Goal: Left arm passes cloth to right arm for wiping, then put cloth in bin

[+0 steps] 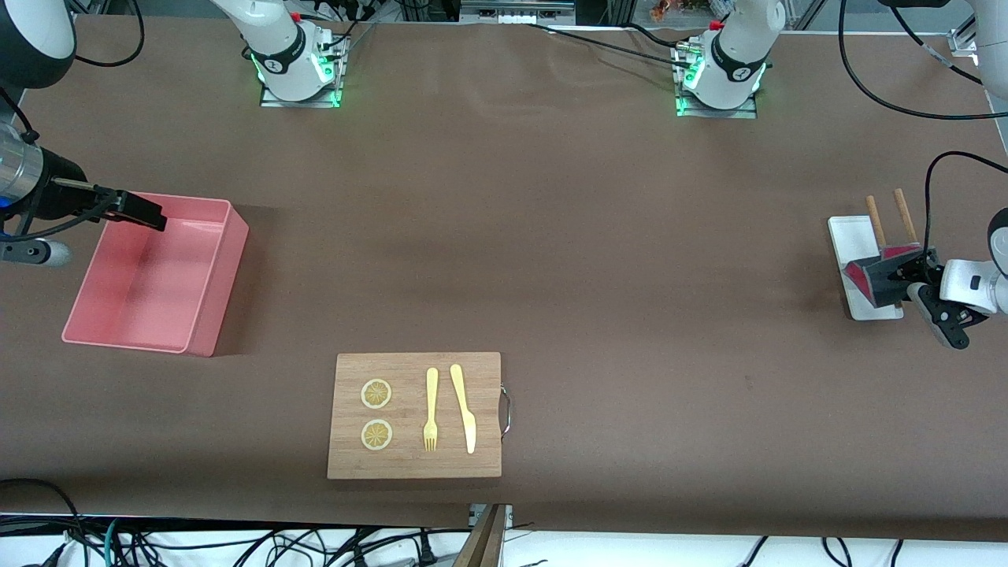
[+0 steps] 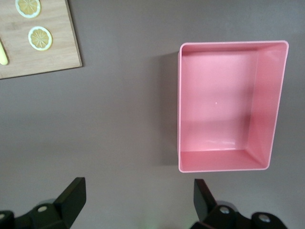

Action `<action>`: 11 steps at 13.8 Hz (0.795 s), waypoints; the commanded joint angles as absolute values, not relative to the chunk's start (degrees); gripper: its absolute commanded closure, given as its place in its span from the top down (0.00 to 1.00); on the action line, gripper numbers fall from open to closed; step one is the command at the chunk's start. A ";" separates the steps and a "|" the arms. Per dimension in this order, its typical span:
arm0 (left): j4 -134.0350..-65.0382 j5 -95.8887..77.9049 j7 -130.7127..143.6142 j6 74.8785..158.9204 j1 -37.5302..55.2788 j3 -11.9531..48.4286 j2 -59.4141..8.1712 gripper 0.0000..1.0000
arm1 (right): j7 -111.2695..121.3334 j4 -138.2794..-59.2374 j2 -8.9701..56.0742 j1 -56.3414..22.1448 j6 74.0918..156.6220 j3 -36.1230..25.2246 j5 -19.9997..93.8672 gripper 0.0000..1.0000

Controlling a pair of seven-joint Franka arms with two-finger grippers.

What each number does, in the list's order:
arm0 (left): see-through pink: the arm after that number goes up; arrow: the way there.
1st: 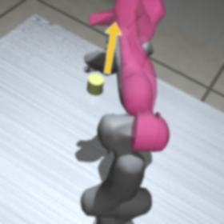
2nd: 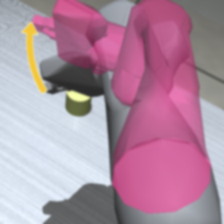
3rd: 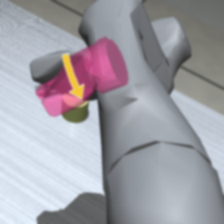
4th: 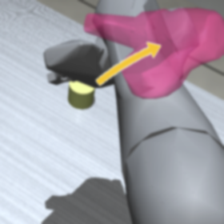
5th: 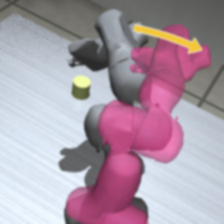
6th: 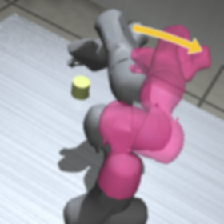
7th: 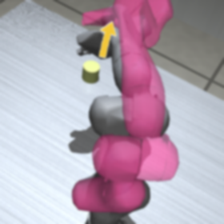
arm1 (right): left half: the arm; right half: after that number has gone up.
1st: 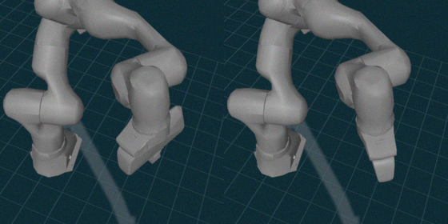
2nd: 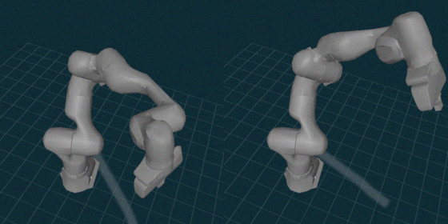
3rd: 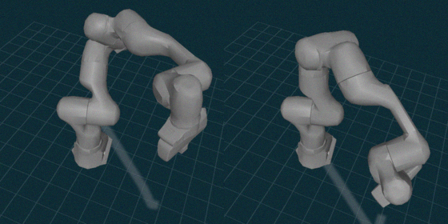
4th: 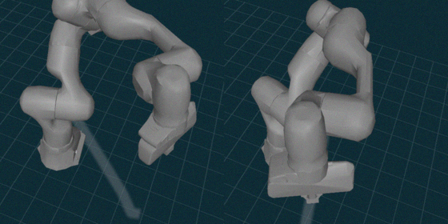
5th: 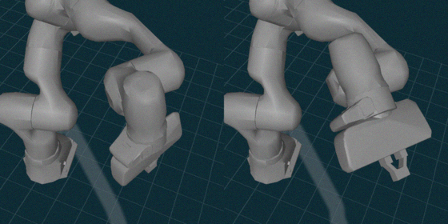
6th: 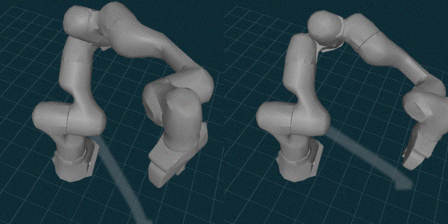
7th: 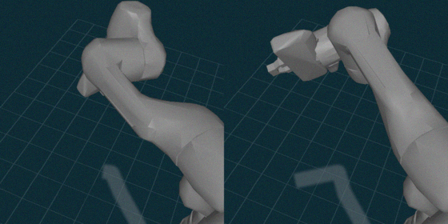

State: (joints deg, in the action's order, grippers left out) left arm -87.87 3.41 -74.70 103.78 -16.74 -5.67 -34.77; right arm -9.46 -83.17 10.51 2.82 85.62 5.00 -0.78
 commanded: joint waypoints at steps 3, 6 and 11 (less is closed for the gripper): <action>-86.31 2.90 -76.46 103.01 -17.49 -5.36 -35.33 0.22 | -10.81 -82.62 10.46 2.64 84.46 5.10 0.35 1.00; -85.79 2.99 -76.46 102.75 -17.49 -5.45 -34.89 0.00 | -12.38 -82.53 10.90 2.64 84.99 5.10 2.28 1.00; -84.12 2.99 -75.94 99.07 -17.23 -5.71 -34.02 0.00 | -21.00 -82.35 11.60 -0.26 87.00 5.27 3.60 1.00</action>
